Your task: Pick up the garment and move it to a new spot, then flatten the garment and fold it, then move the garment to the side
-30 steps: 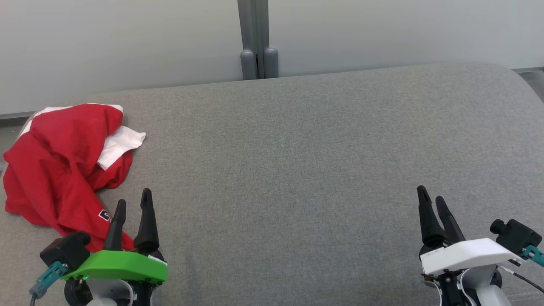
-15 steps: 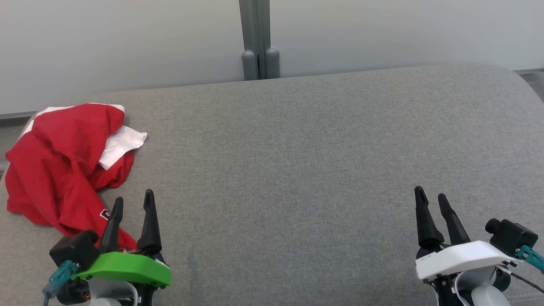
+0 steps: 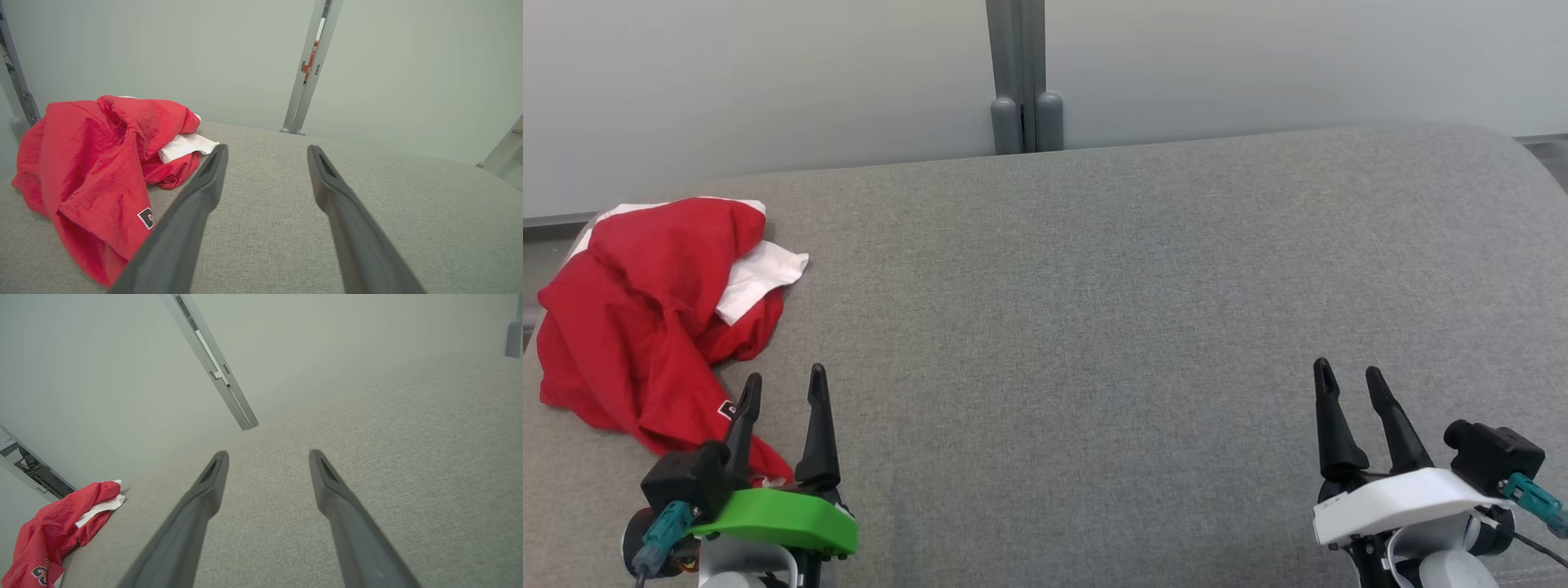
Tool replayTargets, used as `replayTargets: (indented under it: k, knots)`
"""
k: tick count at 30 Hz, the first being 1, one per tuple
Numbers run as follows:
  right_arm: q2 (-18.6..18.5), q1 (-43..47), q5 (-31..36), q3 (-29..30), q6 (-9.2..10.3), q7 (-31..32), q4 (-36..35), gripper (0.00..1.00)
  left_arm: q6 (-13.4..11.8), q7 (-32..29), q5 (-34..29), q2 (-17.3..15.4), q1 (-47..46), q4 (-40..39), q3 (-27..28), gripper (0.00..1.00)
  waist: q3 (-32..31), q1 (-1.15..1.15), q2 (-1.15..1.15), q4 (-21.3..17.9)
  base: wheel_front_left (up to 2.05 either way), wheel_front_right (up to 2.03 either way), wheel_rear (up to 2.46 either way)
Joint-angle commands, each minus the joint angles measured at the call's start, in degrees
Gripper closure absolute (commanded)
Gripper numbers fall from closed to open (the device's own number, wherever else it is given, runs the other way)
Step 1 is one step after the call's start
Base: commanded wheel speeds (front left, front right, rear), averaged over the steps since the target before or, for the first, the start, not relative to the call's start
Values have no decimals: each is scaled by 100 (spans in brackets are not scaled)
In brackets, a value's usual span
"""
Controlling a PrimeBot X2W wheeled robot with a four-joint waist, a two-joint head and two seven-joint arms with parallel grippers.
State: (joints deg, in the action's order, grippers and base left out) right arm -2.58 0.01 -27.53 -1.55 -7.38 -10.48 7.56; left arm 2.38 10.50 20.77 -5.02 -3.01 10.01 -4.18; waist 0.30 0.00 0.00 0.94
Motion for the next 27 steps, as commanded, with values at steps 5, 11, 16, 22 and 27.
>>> replayTargets:
  k: [5, 11, 16, 22, 27]
  knots:
    - [-35, 64, 347, -33, -17, -104, -61, 0, -50, 103, -344, -70, 20, -16, -44, 0, -12, 0, 0, 4, 0, 0, 0]
    - [-37, 79, 626, -55, -17, -166, -91, 0, -78, 183, -649, -90, 9, 29, -85, 0, -9, 0, 0, 14, 0, 0, 0]
    - [-38, 95, 823, -69, -17, -222, -93, 0, -93, 234, -833, -88, -2, 89, -116, 0, -21, 0, 0, 25, 0, 0, 0]
    - [-39, 118, 1049, -100, -18, -294, -102, 0, -47, 305, -988, -60, -2, 138, -133, 0, -46, 0, 0, 36, 0, 0, 0]
    - [-40, 137, 1248, -118, -18, -349, -107, 0, -40, 353, -1130, -60, 14, 253, -166, 0, -74, 0, 0, 43, 0, 0, 0]
